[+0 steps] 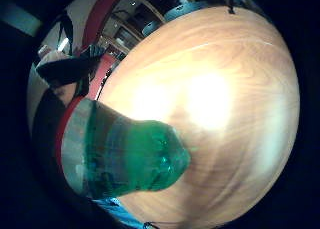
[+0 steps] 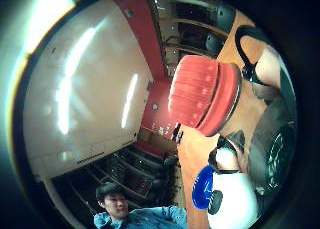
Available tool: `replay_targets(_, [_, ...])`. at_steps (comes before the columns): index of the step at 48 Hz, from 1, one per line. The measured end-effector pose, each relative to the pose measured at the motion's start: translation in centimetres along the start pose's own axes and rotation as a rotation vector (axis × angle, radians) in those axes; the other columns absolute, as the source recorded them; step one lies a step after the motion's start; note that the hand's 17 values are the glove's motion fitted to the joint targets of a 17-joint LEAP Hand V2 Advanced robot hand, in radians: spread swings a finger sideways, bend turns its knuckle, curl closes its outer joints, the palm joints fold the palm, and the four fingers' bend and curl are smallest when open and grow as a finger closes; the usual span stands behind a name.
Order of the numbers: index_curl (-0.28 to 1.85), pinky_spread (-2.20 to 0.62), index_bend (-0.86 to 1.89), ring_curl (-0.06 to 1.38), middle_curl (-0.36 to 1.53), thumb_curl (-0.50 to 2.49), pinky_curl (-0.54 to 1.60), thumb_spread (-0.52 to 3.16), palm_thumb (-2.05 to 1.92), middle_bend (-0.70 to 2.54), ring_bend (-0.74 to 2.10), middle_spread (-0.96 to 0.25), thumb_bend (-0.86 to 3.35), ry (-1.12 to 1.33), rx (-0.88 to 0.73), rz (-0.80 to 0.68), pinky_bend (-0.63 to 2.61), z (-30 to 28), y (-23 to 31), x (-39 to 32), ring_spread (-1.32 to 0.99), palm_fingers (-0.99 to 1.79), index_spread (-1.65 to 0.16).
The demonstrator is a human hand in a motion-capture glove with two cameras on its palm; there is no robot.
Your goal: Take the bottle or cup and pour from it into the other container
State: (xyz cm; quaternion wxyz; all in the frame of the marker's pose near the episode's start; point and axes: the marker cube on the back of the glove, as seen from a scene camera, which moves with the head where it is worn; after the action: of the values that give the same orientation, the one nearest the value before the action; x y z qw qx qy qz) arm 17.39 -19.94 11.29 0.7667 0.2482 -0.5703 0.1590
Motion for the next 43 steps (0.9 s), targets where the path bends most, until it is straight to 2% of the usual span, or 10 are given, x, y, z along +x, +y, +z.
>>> replay_targets(12, [0.38, -0.12, 0.15, 0.42, 0.46, 0.64, 0.33, 0.39, 1.04, 0.24, 0.47, -0.03, -0.04, 0.032, -0.111, -0.069, 0.46, 0.9, 1.4, -3.7, -0.12, 1.15, -0.09])
replay_targets(22, [0.39, -0.12, 0.15, 0.43, 0.47, 0.65, 0.34, 0.38, 1.04, 0.24, 0.47, -0.03, -0.04, 0.211, -0.244, -0.14, 0.45, 2.2, 2.4, -6.2, -0.12, 1.15, -0.09])
replay_targets(37, [0.39, -0.12, 0.15, 0.44, 0.48, 0.66, 0.36, 0.36, 1.03, 0.23, 0.47, -0.03, -0.04, 0.689, -0.569, -0.213, 0.45, 5.8, 4.9, -8.2, -0.12, 1.17, -0.09])
replay_targets(43, [0.4, -0.12, 0.15, 0.44, 0.48, 0.67, 0.36, 0.36, 1.03, 0.24, 0.47, -0.03, -0.04, 0.889, -0.639, -0.25, 0.46, 7.1, 4.9, -9.5, -0.12, 1.18, -0.08])
